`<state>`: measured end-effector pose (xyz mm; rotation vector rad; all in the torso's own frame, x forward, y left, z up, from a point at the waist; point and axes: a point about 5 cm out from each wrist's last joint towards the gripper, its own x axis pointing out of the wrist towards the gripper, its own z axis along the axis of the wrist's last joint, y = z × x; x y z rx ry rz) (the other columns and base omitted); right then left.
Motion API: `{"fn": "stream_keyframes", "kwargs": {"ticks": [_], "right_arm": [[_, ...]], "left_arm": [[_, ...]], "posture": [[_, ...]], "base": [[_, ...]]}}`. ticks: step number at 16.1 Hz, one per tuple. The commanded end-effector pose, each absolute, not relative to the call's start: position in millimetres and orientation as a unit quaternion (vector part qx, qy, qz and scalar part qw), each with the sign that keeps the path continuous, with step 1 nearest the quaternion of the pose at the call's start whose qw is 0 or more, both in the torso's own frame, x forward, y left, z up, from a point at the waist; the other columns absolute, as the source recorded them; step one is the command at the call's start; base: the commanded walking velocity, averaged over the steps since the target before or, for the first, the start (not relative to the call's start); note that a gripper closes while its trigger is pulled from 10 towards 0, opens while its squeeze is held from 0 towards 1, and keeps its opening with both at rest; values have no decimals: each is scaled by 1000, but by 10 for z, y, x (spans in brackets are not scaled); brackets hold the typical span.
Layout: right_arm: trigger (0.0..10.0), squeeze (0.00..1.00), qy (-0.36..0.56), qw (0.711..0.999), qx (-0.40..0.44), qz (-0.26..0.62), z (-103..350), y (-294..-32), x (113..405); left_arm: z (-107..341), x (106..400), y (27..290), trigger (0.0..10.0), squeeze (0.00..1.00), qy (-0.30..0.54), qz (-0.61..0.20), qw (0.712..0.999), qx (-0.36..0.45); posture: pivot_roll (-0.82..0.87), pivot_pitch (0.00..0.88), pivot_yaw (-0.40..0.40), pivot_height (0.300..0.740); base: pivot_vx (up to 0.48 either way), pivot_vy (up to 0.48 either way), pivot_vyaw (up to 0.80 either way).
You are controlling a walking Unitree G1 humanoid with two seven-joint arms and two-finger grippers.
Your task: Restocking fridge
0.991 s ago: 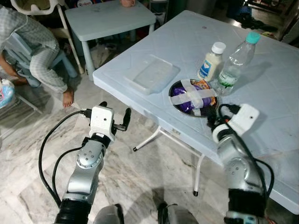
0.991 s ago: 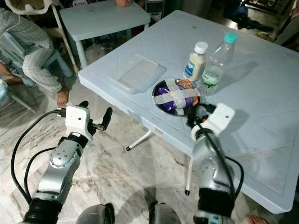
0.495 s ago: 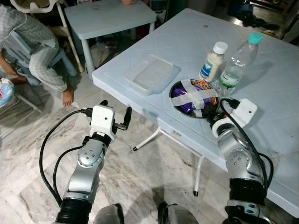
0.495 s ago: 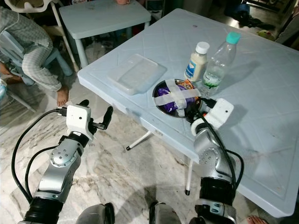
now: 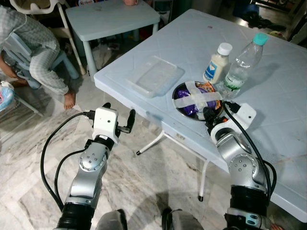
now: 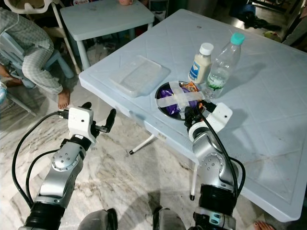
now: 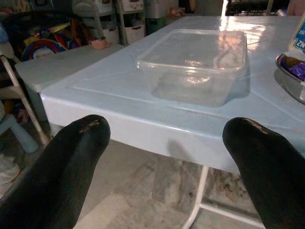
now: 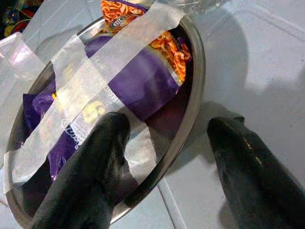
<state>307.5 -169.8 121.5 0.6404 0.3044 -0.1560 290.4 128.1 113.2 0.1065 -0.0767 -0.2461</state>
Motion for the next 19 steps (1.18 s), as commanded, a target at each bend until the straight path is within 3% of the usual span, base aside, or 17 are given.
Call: {"fn": "stream_keyframes", "kwargs": {"ticks": [1, 19], "right_arm": [[0, 0, 172, 926, 327, -78, 1146, -1678, 3061], [0, 0, 212, 915, 327, -99, 1077, -1973, 3286]], "left_arm": [[1128, 2913, 1265, 10000, 0, -36, -124, 990, 55], [1115, 2878, 1285, 10000, 0, -33, -123, 990, 58]], "posture": [[20, 114, -16, 740], [34, 126, -9, 740]], "base": [[0, 0, 0], [0, 0, 0]]}}
